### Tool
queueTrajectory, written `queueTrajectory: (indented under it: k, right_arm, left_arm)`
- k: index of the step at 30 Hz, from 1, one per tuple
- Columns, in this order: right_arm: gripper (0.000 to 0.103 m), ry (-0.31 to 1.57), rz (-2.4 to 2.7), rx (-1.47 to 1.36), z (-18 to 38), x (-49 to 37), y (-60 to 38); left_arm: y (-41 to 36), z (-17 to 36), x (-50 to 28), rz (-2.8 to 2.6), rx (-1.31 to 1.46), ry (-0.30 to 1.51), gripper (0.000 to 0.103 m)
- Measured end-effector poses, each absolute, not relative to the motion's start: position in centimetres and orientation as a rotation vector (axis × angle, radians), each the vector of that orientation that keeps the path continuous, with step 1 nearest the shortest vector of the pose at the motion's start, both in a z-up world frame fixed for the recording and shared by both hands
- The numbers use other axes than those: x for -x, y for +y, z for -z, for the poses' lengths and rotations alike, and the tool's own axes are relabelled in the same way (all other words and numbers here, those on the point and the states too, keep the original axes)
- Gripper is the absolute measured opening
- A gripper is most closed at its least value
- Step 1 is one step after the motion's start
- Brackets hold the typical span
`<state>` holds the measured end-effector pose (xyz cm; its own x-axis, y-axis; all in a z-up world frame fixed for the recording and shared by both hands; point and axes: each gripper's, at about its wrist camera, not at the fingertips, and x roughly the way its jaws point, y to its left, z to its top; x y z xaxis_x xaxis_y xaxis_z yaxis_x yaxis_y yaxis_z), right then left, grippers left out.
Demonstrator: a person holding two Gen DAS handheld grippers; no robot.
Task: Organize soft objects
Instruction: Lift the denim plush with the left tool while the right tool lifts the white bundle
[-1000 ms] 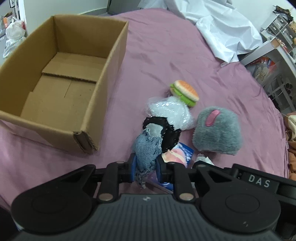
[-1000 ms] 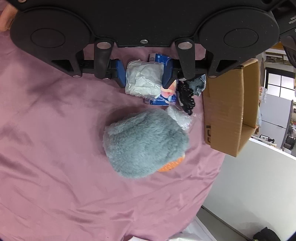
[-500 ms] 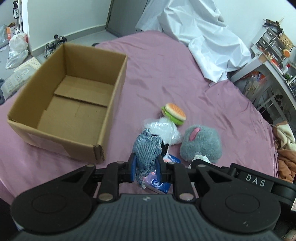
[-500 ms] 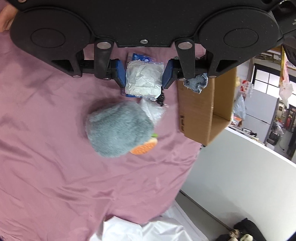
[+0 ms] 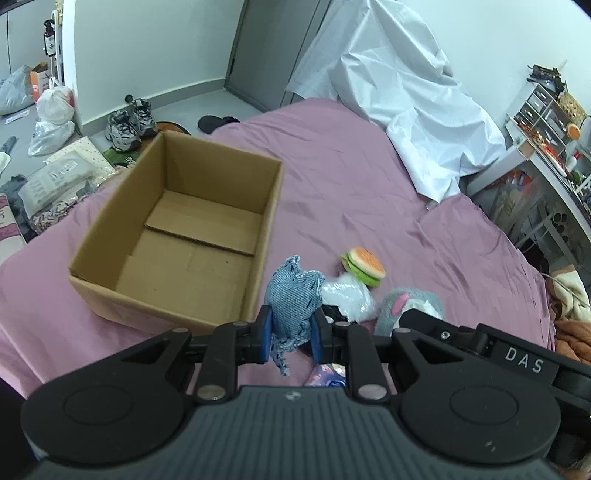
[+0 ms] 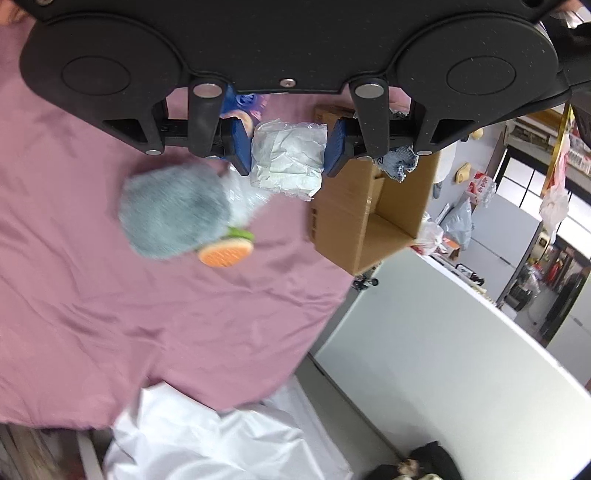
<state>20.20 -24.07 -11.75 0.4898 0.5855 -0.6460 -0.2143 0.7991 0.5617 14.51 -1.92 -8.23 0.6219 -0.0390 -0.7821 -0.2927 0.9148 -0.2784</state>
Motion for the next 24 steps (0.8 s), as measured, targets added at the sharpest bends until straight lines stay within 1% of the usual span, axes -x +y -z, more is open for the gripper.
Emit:
queueTrajectory:
  k: [10, 24]
  right_arm:
    - [0.042, 0.884, -0.539, -0.382, 10.5, -20.9, -21.8]
    - [0.042, 0.809, -0.605, -0.336, 9.0, -22.7, -18.4]
  left_arm:
    - [0.6, 7.4, -14.4, -0.178, 0.391, 0.863, 0.020]
    - [4.0, 7.3, -16.3, -0.207, 0.384, 0.845, 0.020]
